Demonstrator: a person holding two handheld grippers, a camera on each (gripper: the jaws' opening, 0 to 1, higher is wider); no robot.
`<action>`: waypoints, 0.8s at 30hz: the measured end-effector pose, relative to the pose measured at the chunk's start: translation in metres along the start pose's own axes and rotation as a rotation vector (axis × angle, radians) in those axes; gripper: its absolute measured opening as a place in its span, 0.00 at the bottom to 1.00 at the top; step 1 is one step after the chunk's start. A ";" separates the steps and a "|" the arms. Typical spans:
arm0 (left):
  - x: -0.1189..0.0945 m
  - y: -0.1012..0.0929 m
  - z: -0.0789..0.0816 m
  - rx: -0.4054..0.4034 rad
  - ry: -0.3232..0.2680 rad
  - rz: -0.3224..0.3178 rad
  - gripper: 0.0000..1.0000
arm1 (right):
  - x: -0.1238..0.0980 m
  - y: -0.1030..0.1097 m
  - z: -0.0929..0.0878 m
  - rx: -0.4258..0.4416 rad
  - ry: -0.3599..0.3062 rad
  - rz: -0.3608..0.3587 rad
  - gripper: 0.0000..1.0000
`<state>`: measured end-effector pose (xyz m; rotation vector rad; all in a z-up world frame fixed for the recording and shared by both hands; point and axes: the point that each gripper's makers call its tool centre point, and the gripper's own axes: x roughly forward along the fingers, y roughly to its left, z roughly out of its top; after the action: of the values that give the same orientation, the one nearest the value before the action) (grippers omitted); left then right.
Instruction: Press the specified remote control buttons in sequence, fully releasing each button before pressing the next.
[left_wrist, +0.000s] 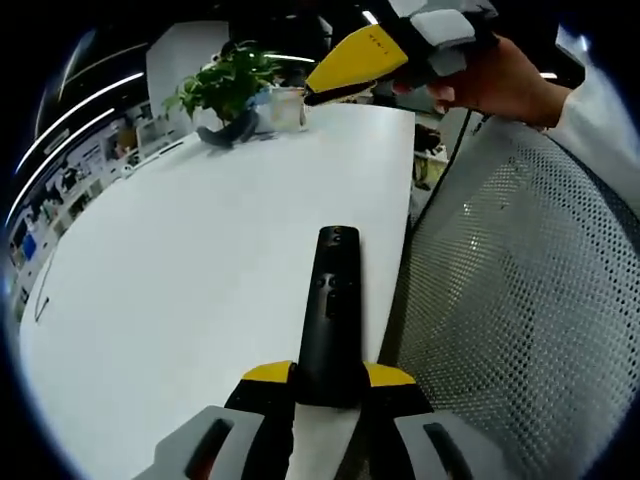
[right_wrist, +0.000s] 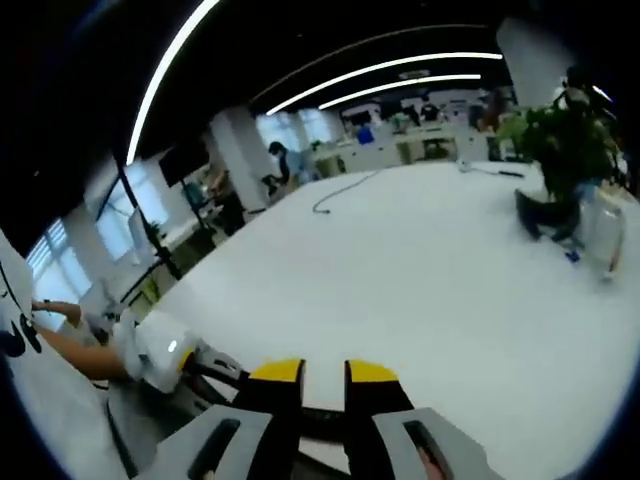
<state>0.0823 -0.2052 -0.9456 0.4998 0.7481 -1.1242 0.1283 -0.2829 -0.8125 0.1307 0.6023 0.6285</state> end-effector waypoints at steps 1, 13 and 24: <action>0.000 0.000 0.000 0.002 0.000 -0.002 0.24 | -0.002 -0.002 0.002 -0.017 -0.021 -0.020 0.19; 0.000 0.004 0.000 0.034 0.021 -0.026 0.24 | -0.013 -0.028 0.035 -0.067 -0.258 -0.167 0.64; 0.000 0.012 0.001 0.067 0.049 -0.044 0.23 | -0.014 -0.037 0.040 -0.141 -0.283 -0.266 0.98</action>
<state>0.0934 -0.2014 -0.9452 0.5718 0.7691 -1.1842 0.1609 -0.3186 -0.7840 0.0061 0.2931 0.3831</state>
